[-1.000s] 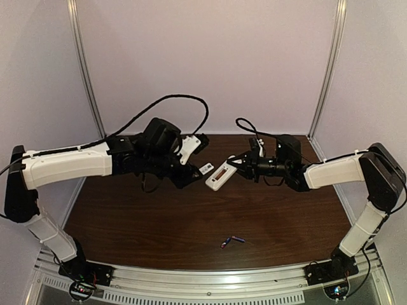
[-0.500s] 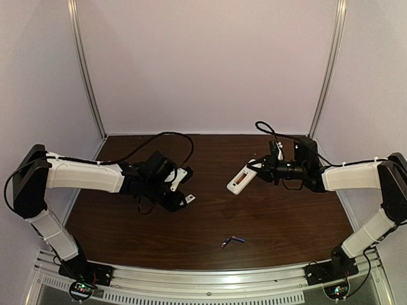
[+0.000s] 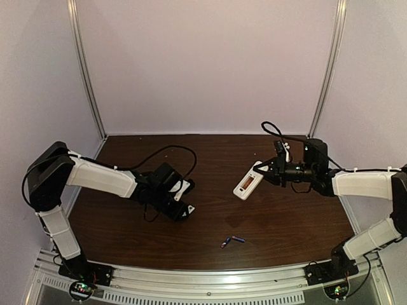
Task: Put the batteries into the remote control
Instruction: Place the battery cover at the center of the board.
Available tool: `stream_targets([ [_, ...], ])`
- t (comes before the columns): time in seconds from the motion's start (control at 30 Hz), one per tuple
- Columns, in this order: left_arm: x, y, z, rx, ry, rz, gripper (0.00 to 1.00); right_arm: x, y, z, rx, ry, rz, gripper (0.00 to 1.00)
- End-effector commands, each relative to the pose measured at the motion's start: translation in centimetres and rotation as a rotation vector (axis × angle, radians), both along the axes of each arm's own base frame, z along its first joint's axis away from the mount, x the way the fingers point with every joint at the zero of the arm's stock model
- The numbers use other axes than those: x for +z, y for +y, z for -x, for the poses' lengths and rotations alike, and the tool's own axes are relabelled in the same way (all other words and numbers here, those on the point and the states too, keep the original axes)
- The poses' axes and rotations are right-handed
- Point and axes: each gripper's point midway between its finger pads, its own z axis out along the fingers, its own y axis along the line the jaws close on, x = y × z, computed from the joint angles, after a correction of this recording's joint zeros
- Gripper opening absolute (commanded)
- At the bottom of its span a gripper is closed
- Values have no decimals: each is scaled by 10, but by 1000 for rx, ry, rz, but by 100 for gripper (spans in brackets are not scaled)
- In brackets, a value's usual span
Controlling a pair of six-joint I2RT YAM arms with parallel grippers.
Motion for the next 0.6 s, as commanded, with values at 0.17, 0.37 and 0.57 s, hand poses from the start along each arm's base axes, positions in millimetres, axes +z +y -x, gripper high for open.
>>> stream_targets([
  [0.17,15,5,0,-1,-6,-7,59,18,-1,22,85,-102,-23,0],
  [0.37,82,-7,9,-65,-143,89,64,9,-10,22,50,-93,46,0],
  [0.57,91,-37,54,-152,-121,102,59,-7,-25,17,-14,-32,80,0],
])
